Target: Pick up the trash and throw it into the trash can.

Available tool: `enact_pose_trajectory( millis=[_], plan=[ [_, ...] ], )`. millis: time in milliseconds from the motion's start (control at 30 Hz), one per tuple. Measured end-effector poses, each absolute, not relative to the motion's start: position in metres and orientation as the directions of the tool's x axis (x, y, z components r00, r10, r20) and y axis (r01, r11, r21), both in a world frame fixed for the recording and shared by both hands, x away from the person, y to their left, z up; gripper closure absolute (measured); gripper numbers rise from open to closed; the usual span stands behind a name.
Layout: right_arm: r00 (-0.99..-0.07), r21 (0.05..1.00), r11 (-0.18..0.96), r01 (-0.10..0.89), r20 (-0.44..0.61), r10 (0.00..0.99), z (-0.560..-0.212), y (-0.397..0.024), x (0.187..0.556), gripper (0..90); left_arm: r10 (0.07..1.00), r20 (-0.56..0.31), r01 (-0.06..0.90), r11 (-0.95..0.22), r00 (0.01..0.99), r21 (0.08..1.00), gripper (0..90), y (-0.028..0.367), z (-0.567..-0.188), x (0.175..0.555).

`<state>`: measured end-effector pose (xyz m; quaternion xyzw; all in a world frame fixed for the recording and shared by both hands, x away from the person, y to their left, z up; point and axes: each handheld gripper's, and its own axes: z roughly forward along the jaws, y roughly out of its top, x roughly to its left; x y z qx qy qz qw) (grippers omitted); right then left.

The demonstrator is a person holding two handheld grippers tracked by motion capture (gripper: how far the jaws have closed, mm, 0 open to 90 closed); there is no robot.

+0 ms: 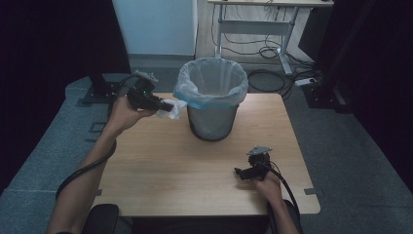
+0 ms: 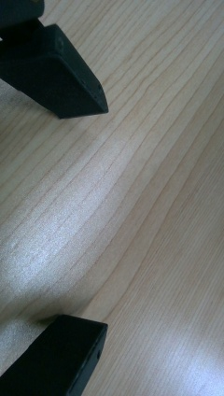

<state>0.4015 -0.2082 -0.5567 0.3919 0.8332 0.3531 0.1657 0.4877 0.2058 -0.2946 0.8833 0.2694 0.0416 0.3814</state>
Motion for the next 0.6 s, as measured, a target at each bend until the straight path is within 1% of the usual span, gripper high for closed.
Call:
enact_pose_trajectory(
  millis=[333, 600],
  plan=[
    [-0.638, 0.718, 0.444, 0.536, 0.001, 0.77, -0.557, -0.208, 0.402, 0.0, 0.514, -0.131, 0.442, -0.549, 0.848, 0.709, 71.6, 0.195, -0.27, 0.499],
    [-0.638, 0.718, 0.443, 0.537, 0.001, 0.77, -0.557, -0.208, 0.402, 0.0, 0.527, -0.112, 0.435, -0.543, 0.843, 0.718, 71.7, 0.174, -0.253, 0.516]
  ],
)
